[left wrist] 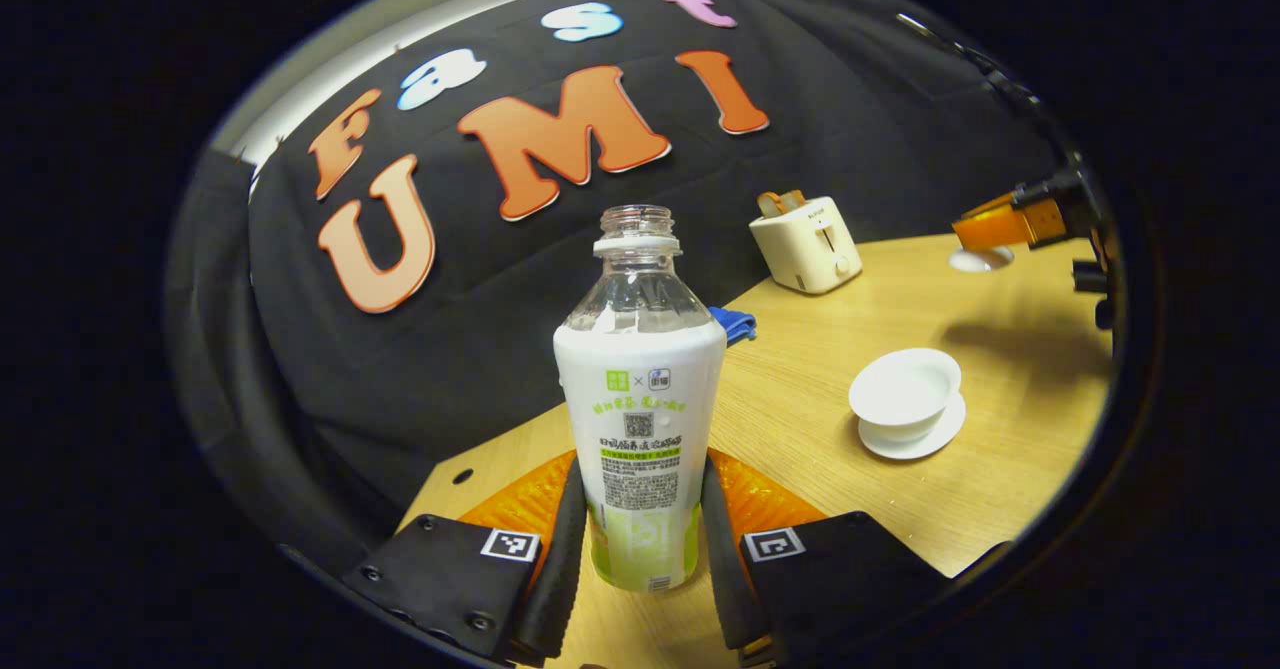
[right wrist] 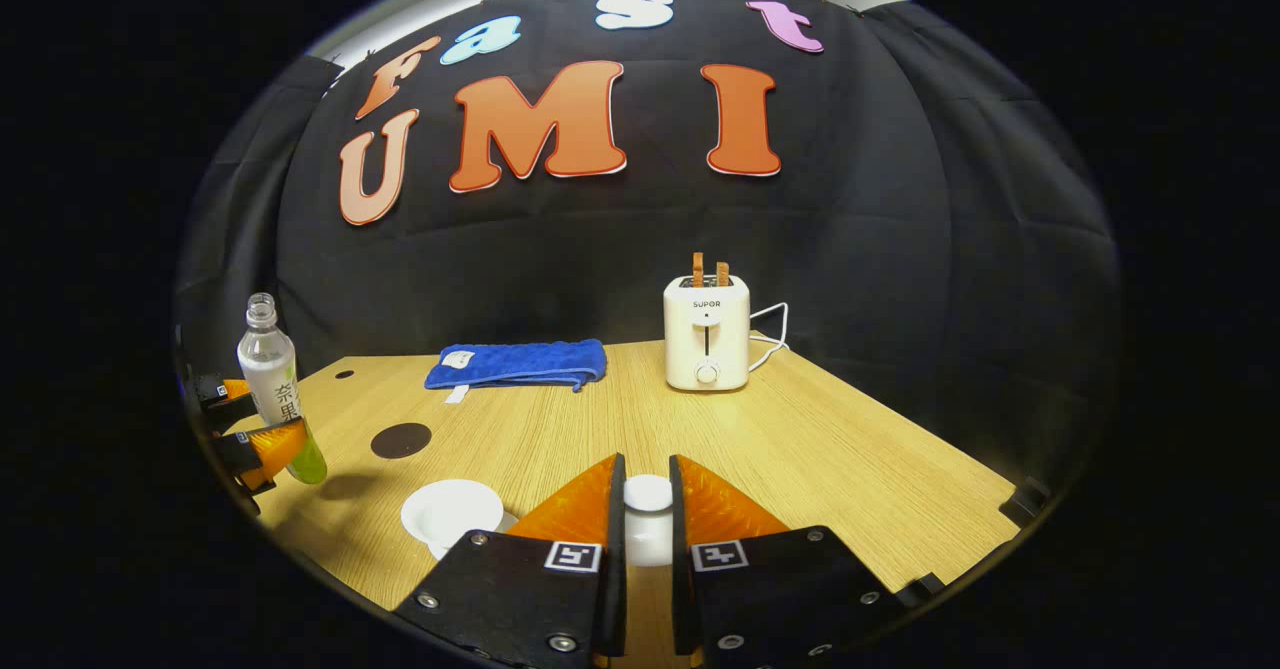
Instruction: Open the teacup lid with one hand, grasp the water bottle and pour water into the teacup with the other hand; after pouring, place the water bottle on the coaster and then close the teacup lid.
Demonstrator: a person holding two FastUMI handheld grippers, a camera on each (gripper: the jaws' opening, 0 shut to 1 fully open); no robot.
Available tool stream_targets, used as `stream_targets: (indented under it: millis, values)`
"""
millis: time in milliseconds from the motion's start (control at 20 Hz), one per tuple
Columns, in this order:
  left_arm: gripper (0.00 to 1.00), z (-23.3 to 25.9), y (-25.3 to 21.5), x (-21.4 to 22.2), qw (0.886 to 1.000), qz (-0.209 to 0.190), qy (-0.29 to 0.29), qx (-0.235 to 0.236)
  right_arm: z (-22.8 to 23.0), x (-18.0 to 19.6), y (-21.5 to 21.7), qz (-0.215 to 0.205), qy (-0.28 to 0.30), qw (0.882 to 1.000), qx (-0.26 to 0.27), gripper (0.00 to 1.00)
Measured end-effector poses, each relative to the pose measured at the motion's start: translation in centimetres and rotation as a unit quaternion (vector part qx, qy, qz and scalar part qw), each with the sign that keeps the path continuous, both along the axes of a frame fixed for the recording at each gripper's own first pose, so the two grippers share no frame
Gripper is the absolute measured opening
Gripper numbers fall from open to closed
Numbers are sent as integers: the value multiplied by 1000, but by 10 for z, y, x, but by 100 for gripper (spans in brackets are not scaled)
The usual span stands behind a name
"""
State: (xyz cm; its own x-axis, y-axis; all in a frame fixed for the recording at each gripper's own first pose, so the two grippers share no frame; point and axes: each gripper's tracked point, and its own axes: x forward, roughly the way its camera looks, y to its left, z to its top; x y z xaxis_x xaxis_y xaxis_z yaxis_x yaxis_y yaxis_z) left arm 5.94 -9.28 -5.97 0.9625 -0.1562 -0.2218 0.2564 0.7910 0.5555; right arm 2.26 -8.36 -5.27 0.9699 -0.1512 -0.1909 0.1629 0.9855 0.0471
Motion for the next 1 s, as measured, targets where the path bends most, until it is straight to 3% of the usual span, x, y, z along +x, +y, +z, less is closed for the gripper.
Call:
stream_targets:
  millis: [250, 550, 1000]
  values:
    - [60, -20, -25, -4, 993, -49, 3, 111, 2, -4, -10, -11, -2, 1000, 7, 18]
    - [60, -35, -38, 7, 972, -82, 4, 219, 4, -8, -19, -21, -3, 1000, 13, 18]
    - [60, -35, -46, 9, 925, -128, -3, 359, 3, -10, -20, -22, 0, 1000, 14, 18]
